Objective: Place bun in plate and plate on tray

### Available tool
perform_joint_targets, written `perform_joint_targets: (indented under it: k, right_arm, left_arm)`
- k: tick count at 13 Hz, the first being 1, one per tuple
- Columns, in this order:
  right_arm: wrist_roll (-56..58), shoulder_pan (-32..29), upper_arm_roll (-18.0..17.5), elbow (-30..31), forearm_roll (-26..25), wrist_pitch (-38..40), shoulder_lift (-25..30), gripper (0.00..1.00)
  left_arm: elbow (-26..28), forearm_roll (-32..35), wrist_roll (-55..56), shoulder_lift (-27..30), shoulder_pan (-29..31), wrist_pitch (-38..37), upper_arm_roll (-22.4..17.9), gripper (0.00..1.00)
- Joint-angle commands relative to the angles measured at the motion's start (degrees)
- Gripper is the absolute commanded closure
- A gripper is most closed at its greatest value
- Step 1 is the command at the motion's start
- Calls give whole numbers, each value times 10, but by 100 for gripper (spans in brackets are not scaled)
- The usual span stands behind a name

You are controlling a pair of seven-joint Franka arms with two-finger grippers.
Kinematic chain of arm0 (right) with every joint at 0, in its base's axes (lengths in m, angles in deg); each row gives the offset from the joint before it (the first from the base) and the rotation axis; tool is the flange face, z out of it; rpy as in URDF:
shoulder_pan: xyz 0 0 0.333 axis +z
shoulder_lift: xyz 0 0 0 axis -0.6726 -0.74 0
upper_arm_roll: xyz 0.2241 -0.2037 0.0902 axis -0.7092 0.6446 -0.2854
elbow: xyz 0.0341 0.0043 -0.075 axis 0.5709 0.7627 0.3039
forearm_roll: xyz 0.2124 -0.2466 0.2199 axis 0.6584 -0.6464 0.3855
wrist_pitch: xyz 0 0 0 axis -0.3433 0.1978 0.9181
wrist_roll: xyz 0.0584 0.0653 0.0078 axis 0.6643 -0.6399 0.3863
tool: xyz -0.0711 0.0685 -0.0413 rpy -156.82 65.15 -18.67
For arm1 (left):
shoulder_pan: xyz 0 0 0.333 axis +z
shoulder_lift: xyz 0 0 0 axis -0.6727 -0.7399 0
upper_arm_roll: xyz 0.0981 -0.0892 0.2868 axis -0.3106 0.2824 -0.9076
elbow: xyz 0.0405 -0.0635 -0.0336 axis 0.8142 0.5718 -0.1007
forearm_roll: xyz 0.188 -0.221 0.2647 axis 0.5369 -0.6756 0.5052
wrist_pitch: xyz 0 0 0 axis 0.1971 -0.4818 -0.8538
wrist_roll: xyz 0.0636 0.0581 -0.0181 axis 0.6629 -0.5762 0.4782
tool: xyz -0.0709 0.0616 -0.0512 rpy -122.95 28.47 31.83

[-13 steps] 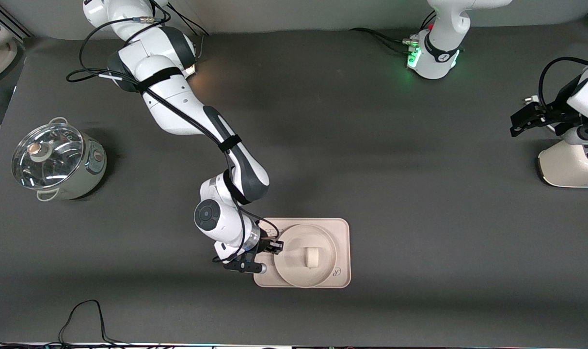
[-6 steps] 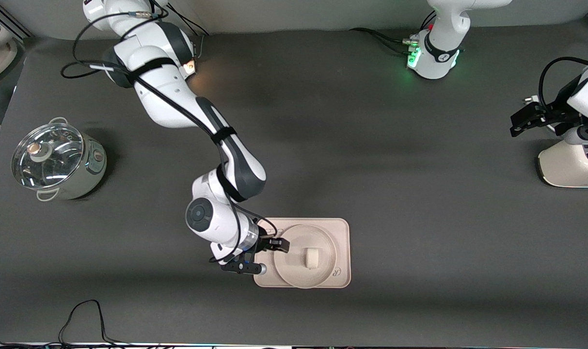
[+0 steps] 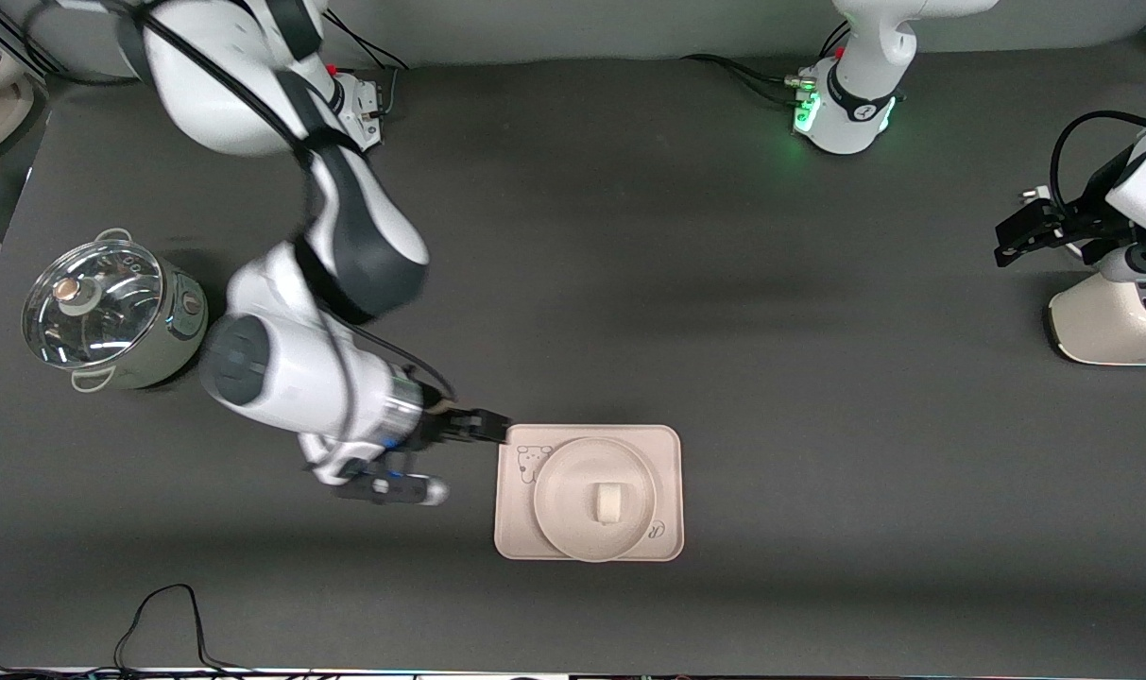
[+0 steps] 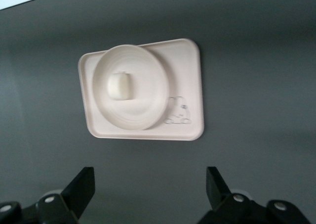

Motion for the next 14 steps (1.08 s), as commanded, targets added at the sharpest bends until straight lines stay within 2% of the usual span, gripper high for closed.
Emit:
perform_joint_targets:
  k: [1,2,4,7,10,14]
  right_arm:
    - [54,-52,-42,208,-76,18,188,0]
    - [83,-80,-57,232,-89,47,229,0]
    - [146,-130,-59,260,-100,96,288,0]
    - [216,-182,-59,273,-153,140,329,0]
    - [264,-183,-3,273,-173,151,344,0]
    - [273,-182,26,273,-197,163,360,0]
  left_arm:
    - [-13,-6,-7,-4,-5,-4,-3,0]
    - [-13,-5,-7,-4,-5,-5,-3,0]
    - [-13,-5,-7,-4,-4,-6,-3,0]
    - [-13,-4,-7,-5,-3,-9,-3,0]
    - [-13,-1,-7,-5,-3,-8,-3,0]
    - [-13,0,-7,-6,-3,-6,-3,0]
